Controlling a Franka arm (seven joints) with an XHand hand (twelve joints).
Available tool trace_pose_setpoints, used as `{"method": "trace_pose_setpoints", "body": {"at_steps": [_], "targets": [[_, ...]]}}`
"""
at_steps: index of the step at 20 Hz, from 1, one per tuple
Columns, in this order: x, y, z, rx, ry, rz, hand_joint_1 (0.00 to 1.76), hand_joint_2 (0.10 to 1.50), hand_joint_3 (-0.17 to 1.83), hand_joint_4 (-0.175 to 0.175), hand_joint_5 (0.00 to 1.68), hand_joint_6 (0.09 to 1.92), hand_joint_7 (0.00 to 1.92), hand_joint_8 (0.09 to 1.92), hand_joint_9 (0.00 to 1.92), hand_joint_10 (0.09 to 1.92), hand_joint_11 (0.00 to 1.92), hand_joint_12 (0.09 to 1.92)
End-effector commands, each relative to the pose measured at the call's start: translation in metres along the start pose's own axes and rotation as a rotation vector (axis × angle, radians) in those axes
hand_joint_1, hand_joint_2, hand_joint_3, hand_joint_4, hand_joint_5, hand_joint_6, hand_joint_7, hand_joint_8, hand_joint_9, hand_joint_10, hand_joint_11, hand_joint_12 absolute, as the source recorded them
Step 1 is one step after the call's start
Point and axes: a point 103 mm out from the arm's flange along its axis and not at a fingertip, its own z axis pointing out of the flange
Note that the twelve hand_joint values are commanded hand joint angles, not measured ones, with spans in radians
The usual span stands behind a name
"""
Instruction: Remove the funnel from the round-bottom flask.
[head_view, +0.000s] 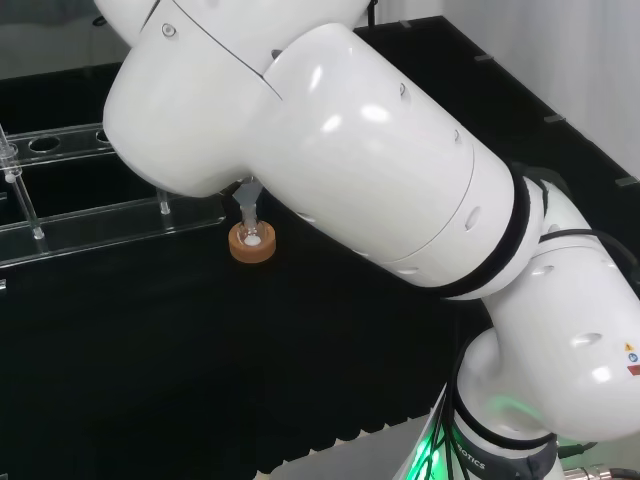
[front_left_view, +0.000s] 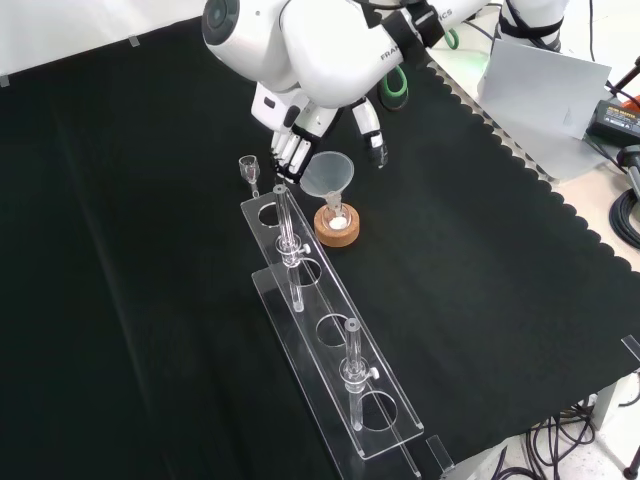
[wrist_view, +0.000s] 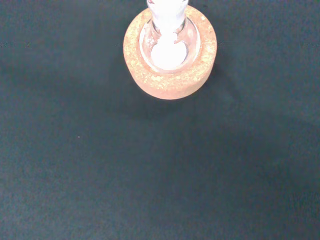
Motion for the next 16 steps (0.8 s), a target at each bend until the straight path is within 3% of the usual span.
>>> {"method": "trace_pose_setpoints", "body": {"at_steps": [1, 16], "targets": [[-0.001, 0.002, 0.003, 0.006, -0.021, 0.017, 0.55, 0.70, 0.15, -0.049, 0.05, 0.09, 0.00, 0.41, 0.13, 0.85, 0.31, 1.48], [-0.003, 0.006, 0.014, 0.036, -0.056, 0.025, 0.56, 0.70, 0.14, -0.041, 0.09, 0.09, 0.00, 0.45, 0.17, 0.86, 0.31, 1.49]]}}
